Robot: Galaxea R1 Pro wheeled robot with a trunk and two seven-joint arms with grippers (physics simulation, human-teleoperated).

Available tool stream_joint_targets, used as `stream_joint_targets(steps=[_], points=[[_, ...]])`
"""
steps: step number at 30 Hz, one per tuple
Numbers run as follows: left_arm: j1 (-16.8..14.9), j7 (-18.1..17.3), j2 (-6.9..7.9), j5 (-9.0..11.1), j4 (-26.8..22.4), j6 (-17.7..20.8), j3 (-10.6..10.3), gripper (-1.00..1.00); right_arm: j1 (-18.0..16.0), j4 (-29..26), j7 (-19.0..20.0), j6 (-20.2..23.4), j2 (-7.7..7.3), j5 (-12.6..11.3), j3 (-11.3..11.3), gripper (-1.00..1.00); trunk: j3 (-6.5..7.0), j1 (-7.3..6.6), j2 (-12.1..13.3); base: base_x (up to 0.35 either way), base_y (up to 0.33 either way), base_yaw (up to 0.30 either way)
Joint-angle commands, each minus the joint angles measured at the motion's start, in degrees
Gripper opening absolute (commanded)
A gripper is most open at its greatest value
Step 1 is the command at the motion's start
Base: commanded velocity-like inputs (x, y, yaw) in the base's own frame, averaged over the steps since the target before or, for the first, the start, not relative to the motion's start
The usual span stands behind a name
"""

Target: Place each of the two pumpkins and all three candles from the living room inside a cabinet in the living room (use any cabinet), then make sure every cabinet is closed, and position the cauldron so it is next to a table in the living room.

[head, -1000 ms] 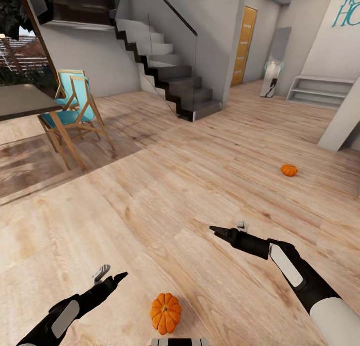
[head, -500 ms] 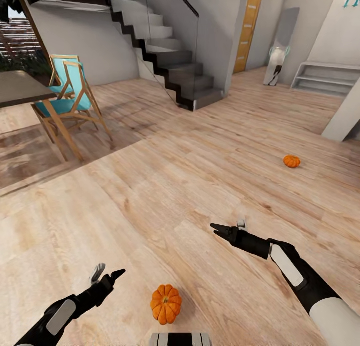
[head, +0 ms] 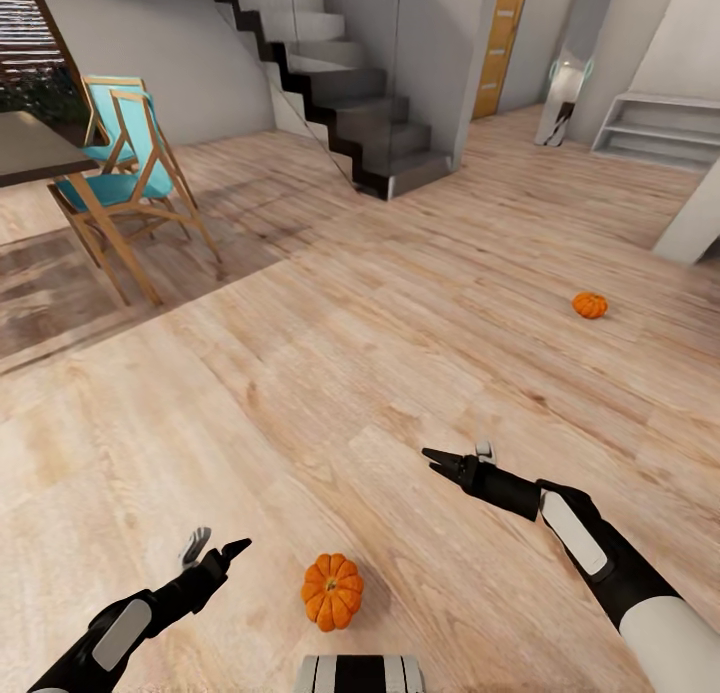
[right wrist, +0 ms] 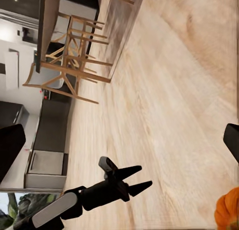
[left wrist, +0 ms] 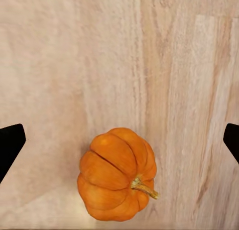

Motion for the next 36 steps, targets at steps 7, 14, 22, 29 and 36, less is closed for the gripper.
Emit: stream_joint_targets(steps=[7, 14, 22, 29, 36], points=[[-0.02, -0.1, 0.3, 0.5, -0.08, 0.56, 0.08, 1.0, -0.04, 0.19, 0.08, 0.37, -0.04, -0.52, 0.13, 1.0, -1.6, 0.17, -0.11, 0.0, 0.0, 0.0], [-0.02, -0.11, 1.0, 0.61, -0.09, 0.57, 0.11, 1.0, -0.04, 0.25, -0.02, 0.37, 0.01, -0.52, -1.11, 1.0, -3.15, 0.35, -0.21, 0.0, 0.0, 0.0], [-0.02, -0.1, 0.86, 0.56, -0.07, 0.57, 0.05, 1.0, -0.04, 0.76, 0.0, 0.45, -0.17, -0.52, -1.35, 1.0, -4.92, 0.55, -0.31, 0.0, 0.0, -0.005], [-0.02, -0.1, 0.73, 0.63, -0.01, 0.57, -0.03, 1.0, -0.04, 0.98, 0.0, 0.45, -0.09, -0.52, -1.36, 1.0, -5.98, 0.71, -0.39, 0.0, 0.0, -0.165], [-0.02, -0.11, 0.8, 0.69, 0.05, 0.57, 0.08, 1.0, -0.04, 0.99, 0.0, 0.45, 0.02, -0.52, -1.36, 1.0, -5.64, 0.71, -0.39, 0.0, 0.0, -0.209]])
